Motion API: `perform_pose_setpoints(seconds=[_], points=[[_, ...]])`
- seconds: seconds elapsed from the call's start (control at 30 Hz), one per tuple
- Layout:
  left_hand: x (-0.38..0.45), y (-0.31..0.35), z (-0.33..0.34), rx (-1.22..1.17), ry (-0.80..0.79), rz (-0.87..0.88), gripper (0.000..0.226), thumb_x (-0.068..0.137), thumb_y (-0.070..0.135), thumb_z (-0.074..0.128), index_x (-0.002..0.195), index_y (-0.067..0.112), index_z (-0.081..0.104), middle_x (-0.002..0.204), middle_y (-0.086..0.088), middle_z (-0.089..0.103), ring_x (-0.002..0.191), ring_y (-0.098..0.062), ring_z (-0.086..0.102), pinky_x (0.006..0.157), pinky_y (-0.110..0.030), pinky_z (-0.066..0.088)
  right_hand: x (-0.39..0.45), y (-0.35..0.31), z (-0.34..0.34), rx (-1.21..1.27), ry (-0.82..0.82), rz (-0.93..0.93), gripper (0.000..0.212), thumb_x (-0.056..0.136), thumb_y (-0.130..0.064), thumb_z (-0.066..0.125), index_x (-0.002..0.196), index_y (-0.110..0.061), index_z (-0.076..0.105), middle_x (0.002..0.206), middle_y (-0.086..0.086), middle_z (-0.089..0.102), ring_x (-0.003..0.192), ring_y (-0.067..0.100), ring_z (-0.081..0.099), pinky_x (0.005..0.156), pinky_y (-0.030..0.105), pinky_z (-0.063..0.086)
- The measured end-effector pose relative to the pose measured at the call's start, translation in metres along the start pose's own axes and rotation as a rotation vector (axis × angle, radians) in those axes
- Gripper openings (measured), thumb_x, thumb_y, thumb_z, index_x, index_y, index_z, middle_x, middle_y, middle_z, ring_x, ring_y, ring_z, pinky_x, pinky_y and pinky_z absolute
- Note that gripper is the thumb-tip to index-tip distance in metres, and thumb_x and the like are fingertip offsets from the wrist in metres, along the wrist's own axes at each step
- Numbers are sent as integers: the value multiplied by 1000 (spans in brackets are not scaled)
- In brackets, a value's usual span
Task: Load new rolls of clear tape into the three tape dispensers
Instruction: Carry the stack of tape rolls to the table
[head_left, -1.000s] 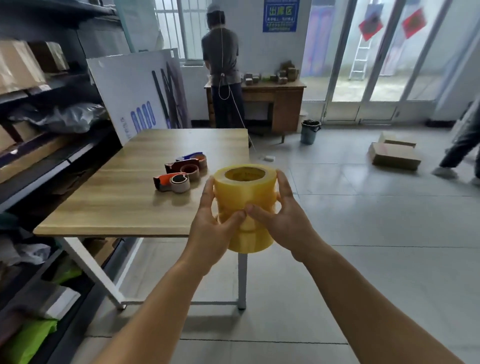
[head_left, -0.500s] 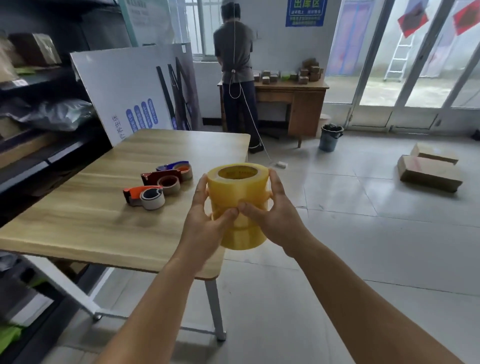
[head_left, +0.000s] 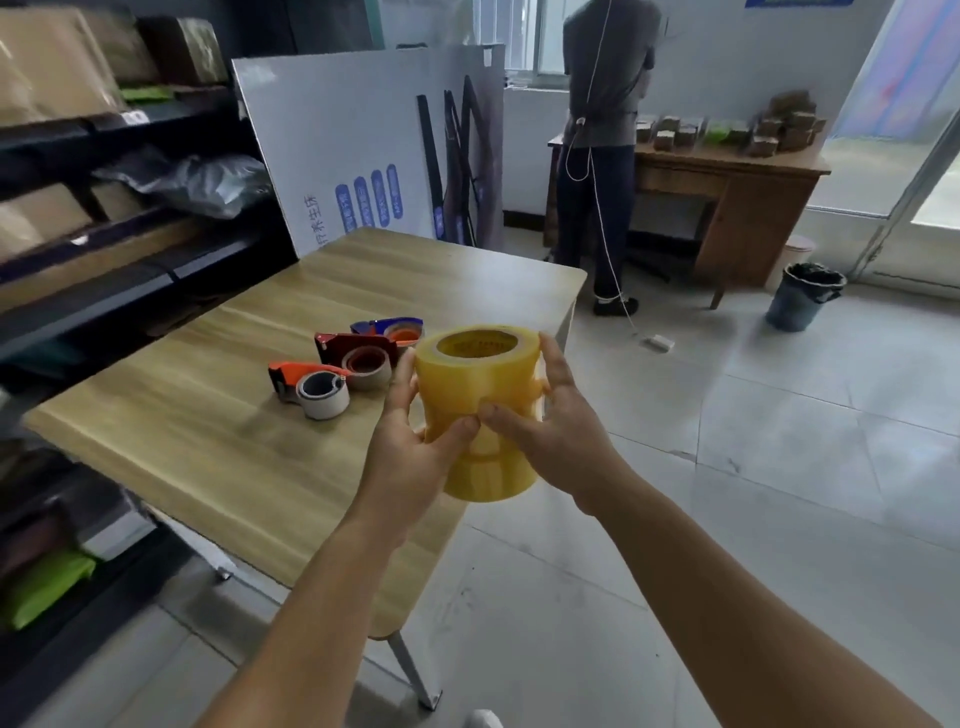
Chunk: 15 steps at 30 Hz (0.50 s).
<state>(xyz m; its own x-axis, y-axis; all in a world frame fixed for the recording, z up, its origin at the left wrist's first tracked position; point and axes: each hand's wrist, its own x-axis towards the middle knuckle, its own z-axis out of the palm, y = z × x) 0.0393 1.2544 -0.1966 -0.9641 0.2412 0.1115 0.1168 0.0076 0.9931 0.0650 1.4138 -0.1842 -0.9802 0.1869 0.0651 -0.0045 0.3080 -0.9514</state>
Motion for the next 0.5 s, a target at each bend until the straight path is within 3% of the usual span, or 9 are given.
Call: perform_pose_setpoints(seconds=[0.13,0.33,0.43,0.5], points=[[44,-12,-3,-19,57,12,94,71,41,71,144,50,15,146,15,36,114,-12,58,74,-20,51,54,4,2,-41,-67,-1,95,77,-48,72,145,-49,5,131,-11,37,111,16,43,86,38,47],[102,-24,-19,-13,151,13,91,75,37,74,144,48,17,142,14,41,120,-13,52,91,-36,51,129,0,14,-60,-154,9,98,76,-46,74,146,-50,5,145,0,37,124,29,45,98,53,45],[117,-26,-34,-2,226,-7,91,69,45,74,141,54,18,131,26,42,120,-9,51,90,-34,49,158,1,31,-46,-217,11,99,75,-46,75,144,-54,5,147,1,36,125,27,45,94,47,46],[122,-31,-45,18,294,-16,91,69,44,74,140,53,19,135,25,41,123,-11,48,94,-37,48,174,4,47,-41,-267,4,99,74,-47,75,143,-55,6,148,-1,36,125,25,44,89,41,44]])
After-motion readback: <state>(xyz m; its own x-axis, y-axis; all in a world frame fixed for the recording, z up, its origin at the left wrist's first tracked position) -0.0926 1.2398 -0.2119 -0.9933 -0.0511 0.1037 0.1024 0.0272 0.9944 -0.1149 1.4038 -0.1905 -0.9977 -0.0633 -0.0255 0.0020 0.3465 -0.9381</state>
